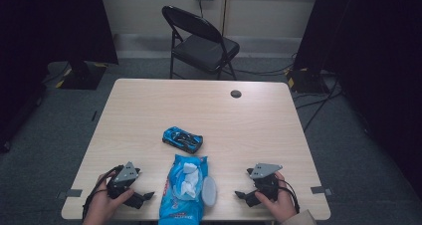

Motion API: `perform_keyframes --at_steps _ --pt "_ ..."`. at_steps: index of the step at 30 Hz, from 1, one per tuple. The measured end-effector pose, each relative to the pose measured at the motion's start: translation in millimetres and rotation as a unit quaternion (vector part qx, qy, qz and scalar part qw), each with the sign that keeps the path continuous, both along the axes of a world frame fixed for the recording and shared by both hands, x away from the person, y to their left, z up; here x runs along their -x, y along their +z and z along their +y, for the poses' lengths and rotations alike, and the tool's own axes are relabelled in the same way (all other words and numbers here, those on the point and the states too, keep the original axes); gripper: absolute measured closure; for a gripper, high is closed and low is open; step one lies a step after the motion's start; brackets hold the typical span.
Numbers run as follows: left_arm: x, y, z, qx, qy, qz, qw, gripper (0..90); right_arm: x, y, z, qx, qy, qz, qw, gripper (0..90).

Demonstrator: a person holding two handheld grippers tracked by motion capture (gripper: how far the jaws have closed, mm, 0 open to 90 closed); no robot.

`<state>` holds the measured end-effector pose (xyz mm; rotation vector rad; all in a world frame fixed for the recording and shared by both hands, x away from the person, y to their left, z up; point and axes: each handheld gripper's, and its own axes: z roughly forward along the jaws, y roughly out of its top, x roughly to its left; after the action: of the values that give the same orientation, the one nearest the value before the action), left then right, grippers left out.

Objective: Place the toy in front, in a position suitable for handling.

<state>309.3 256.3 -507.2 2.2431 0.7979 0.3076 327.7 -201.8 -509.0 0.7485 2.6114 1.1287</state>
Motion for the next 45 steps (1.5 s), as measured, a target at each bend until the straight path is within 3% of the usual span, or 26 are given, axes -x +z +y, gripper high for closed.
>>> perform_keyframes --at_steps 12,14,16,18,23,32,41,45 --pt "0.7 0.2 1.0 -0.002 0.001 -0.001 1.0000 0.0 -2.3 0.1 1.4 0.002 0.000 0.003 1.0000 6.0" --pt "0.8 0.2 1.1 -0.001 0.001 -0.001 1.0000 0.0 -3.6 3.0 2.2 0.011 -0.007 0.008 0.9999 12.6" --pt "1.1 0.2 1.2 -0.002 0.001 -0.001 1.0000 0.0 -7.8 7.6 3.2 0.006 -0.007 0.023 0.9997 13.1" --pt "1.5 0.1 1.4 -0.001 0.002 -0.002 1.0000 0.0 -15.2 11.9 4.5 -0.015 -0.009 0.035 0.9992 13.1" --pt "1.5 0.1 1.5 -0.002 0.002 -0.002 1.0000 0.0 -37.8 26.6 20.0 -0.001 -0.006 0.030 0.9995 13.0" --pt "2.1 0.1 1.6 -0.001 0.001 -0.001 1.0000 0.0 -82.4 45.6 47.6 -0.014 0.000 0.028 0.9995 13.0" --pt "2.1 0.1 1.6 -0.001 0.001 -0.001 1.0000 0.0 -106.3 56.0 68.0 -0.013 0.000 0.033 0.9994 13.0" --pt "2.1 0.1 1.6 -0.001 0.001 -0.001 1.0000 0.0 -113.6 59.9 75.9 -0.024 -0.001 0.034 0.9991 13.0"
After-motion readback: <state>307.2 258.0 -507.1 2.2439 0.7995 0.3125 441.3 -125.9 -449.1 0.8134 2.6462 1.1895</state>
